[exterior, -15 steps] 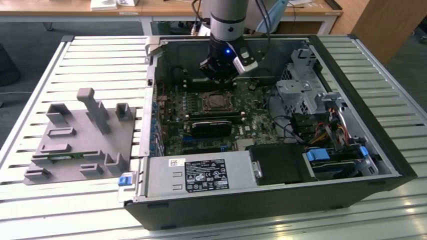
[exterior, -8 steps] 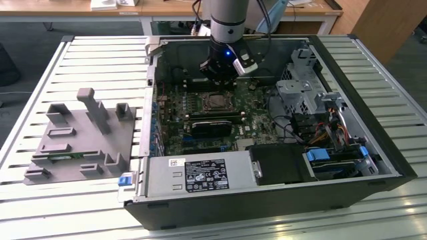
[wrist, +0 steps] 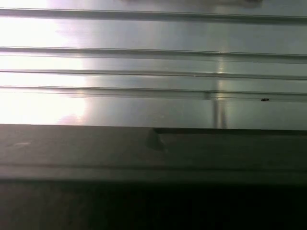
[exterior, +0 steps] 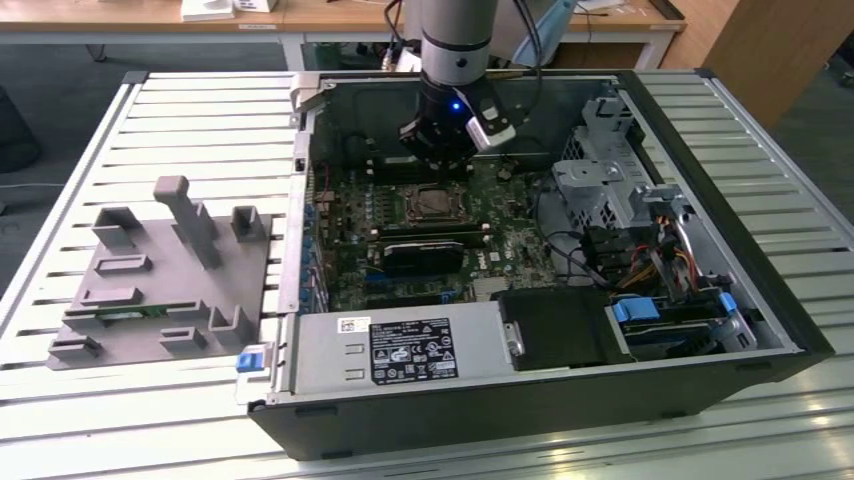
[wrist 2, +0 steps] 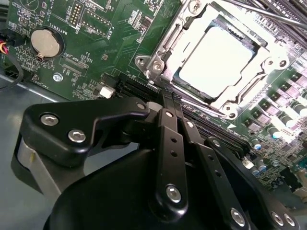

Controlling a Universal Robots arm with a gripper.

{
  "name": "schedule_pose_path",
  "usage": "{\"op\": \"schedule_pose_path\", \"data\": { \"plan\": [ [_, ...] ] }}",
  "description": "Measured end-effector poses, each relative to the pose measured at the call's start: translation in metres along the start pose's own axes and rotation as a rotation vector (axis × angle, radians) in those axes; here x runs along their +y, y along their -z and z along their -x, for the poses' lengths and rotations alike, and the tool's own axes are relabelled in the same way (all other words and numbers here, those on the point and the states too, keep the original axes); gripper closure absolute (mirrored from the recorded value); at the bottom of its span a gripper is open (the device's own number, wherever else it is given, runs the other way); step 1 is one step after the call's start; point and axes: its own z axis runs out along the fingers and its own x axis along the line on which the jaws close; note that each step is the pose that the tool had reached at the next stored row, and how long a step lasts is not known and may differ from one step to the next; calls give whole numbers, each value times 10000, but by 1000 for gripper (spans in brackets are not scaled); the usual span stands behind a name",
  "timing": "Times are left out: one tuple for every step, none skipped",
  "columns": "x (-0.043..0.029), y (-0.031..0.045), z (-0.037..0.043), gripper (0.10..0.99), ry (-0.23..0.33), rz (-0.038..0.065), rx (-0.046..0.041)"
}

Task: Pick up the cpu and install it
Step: 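Install the first cpu locking lever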

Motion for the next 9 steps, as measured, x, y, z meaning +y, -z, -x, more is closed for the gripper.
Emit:
{"op": "schedule_pose_path", "data": {
  "plan": [
    [1,6,0,980,0,1,0],
    [1,11,0,980,0,1,0],
    [1,11,1,980,0,3,-1],
    [1,11,1,980,-1,2,-2],
    [2,10,1,980,1,-14,-3],
    [1,10,1,980,1,-44,-2],
    [1,8,1,980,1,-74,-1],
    [1,6,1,980,1,-108,0],
    [0,2,1,980,1,-144,1]
  ]
}}
